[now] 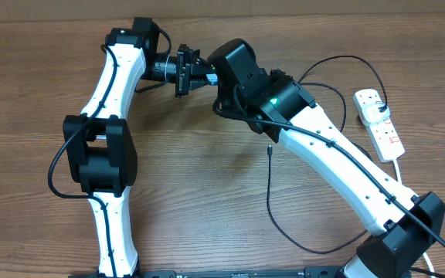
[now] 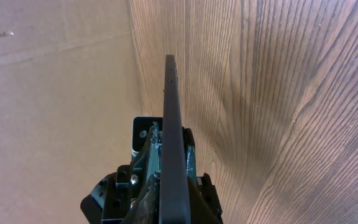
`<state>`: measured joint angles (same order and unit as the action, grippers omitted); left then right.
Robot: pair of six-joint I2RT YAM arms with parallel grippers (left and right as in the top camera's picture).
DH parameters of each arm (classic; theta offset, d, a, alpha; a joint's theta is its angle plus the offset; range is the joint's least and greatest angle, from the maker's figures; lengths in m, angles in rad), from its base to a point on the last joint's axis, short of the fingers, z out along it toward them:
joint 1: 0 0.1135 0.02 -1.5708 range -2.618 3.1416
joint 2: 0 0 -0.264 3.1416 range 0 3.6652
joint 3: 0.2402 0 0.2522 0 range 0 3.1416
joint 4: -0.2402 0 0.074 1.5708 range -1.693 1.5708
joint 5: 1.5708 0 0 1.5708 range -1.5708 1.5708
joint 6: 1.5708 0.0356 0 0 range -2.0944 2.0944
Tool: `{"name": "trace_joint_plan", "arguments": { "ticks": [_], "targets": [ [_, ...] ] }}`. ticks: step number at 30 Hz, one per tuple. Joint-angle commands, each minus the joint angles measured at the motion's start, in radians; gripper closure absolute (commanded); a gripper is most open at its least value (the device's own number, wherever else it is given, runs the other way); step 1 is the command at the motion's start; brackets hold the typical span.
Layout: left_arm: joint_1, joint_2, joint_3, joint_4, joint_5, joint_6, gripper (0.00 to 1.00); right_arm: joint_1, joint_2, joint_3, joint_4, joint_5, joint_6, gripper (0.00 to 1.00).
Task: Plug charger to phone and switch on socket
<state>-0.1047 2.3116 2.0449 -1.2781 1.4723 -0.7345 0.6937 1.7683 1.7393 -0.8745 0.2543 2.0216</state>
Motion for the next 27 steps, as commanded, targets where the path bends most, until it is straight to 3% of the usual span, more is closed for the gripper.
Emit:
{"name": "trace_joint_plan", "arguments": {
  "ticks": [1,8,15,18,20,27],
  "targets": [
    [0.0,-0.003,0.023,0.004,0.006,-0.022,0.86,0.002,-0.043,0.03,0.002,-0.011,0.011,0.92],
    [0.0,-0.003,0.023,0.004,0.006,-0.022,0.96,0.002,-0.043,0.03,0.005,-0.013,-0.014,0.79],
    [0.0,-0.003,0.023,0.004,0.005,-0.021,0.96,0.002,-0.043,0.03,0.007,-0.012,-0.067,0.69],
    [0.0,-0.003,0.023,0.004,-0.017,-0.021,0.96,0.0,-0.043,0.03,0.008,0.006,-0.098,0.56],
    [0.0,-0.003,0.023,0.005,-0.04,-0.021,0.96,0.0,-0.047,0.03,0.014,0.026,-0.166,0.31],
    [0.0,-0.003,0.023,0.057,-0.16,-0.007,0.96,-0.039,-0.105,0.03,0.071,0.04,-0.562,0.05]
  ]
}}
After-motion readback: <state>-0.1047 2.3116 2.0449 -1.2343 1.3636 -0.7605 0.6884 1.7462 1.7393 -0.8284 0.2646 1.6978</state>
